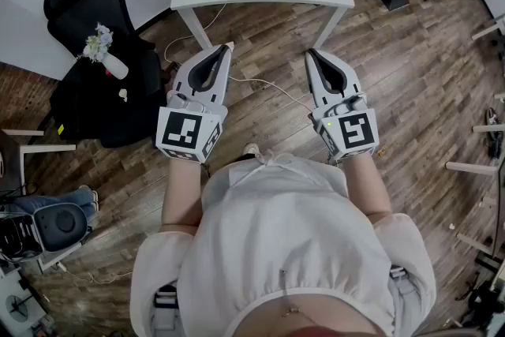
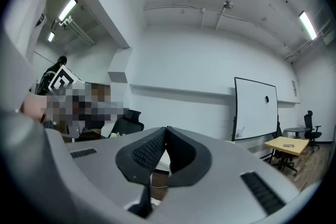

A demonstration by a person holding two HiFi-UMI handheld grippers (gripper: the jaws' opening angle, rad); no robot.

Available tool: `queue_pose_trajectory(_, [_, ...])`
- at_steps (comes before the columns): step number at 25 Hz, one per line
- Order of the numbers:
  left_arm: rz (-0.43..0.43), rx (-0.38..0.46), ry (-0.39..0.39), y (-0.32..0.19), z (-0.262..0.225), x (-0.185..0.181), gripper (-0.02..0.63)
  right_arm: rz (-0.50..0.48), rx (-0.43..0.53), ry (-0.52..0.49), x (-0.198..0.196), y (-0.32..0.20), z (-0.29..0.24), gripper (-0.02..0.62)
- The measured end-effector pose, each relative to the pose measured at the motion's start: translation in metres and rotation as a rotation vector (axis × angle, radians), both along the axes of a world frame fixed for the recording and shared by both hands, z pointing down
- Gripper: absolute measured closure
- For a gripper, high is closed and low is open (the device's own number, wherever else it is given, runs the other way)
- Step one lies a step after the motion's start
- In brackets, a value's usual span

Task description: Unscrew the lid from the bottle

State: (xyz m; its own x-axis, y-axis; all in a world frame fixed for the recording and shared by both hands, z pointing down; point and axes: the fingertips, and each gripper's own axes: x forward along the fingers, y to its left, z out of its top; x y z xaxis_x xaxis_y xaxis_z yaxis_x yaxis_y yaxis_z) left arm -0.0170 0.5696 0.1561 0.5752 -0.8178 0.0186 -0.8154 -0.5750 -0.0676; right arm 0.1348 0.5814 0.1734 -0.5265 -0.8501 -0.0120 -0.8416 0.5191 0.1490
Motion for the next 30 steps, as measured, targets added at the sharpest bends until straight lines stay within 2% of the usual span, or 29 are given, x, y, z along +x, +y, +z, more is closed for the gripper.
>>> queue_pose_trajectory(7, [-0.012, -0.019, 0.012, -0.003, 0.01, -0.014, 0.586, 0.022, -0.025, 0.009, -0.006, -0.005, 0.009, 0.594])
queue_pose_trajectory(13, [-0.024, -0.026, 0.034, -0.008, 0.016, -0.042, 0.586, 0.019, -0.048, 0.005, -0.03, -0.008, 0.019, 0.593])
queue_pose_trajectory(17, [-0.003, 0.024, 0.088, -0.009, 0.013, -0.056, 0.584, -0.028, -0.064, -0.006, -0.054, -0.012, 0.028, 0.576])
queue_pose_trajectory(18, [0.0, 0.035, 0.1, -0.011, 0.012, -0.06, 0.539, -0.027, -0.066, -0.017, -0.058, -0.016, 0.029, 0.497])
queue_pose_trajectory(19, [0.002, 0.038, 0.107, -0.015, 0.013, -0.064, 0.396, -0.022, -0.067, -0.027, -0.061, -0.02, 0.03, 0.348])
queue_pose_trajectory(20, [0.003, 0.034, 0.107, -0.02, 0.017, -0.069, 0.297, -0.008, -0.066, -0.032, -0.062, -0.025, 0.031, 0.251])
queue_pose_trajectory(23, [-0.008, 0.005, 0.097, -0.029, 0.031, -0.083, 0.267, 0.063, -0.058, -0.036, -0.059, -0.035, 0.032, 0.189])
queue_pose_trajectory(30, [-0.024, -0.018, 0.088, -0.06, 0.043, -0.098, 0.265, 0.072, -0.087, -0.044, -0.06, -0.072, 0.042, 0.184])
